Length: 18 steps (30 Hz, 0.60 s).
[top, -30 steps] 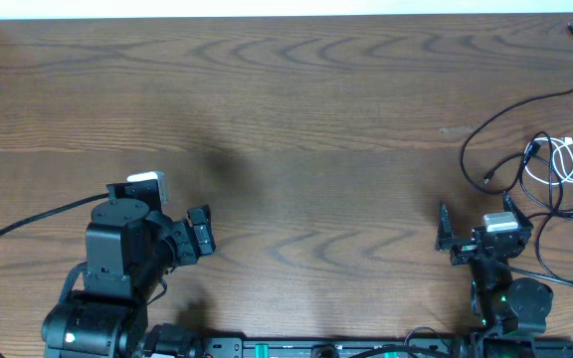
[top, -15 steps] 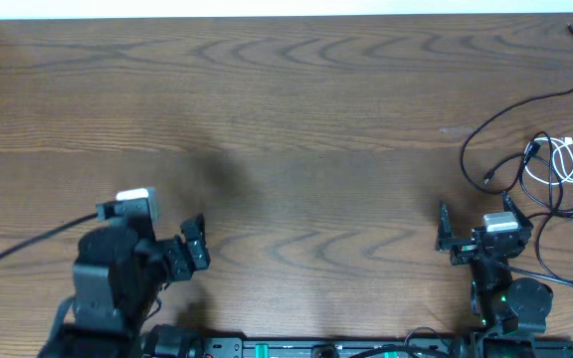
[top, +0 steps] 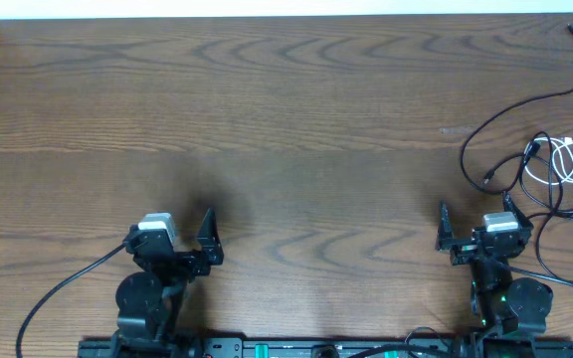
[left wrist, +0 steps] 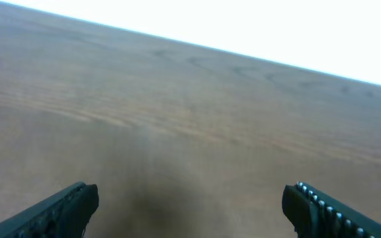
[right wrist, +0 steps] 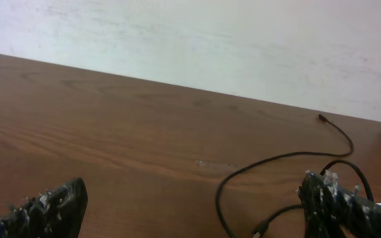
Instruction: Untangle cables
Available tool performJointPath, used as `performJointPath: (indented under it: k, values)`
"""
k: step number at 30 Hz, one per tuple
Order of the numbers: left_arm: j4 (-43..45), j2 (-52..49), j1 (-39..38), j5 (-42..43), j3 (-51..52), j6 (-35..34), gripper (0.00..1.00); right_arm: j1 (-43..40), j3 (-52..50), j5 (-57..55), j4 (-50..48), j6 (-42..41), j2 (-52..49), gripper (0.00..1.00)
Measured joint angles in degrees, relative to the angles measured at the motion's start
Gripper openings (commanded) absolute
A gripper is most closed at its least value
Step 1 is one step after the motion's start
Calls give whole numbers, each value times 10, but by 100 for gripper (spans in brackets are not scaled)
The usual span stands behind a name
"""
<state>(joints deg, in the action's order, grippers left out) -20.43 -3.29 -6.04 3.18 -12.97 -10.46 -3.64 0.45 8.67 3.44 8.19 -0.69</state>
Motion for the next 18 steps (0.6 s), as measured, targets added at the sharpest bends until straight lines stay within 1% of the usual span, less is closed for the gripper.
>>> performJointPath:
  k: [6,9,12,14,18]
  values:
    - [120,26,0,4,62,16,94,0,0,0,0,0,0,99]
    - [190,27,0,10,89,46,95,0,0,0,0,0,0,99]
    - [242,27,0,21,104,85,95,0,0,0,0,0,0,99]
    - [255,27,0,28,114,104,95,0,0,0,0,0,0,99]
    - [214,27,7,30,126,121,95,0,0,0,0,0,0,99]
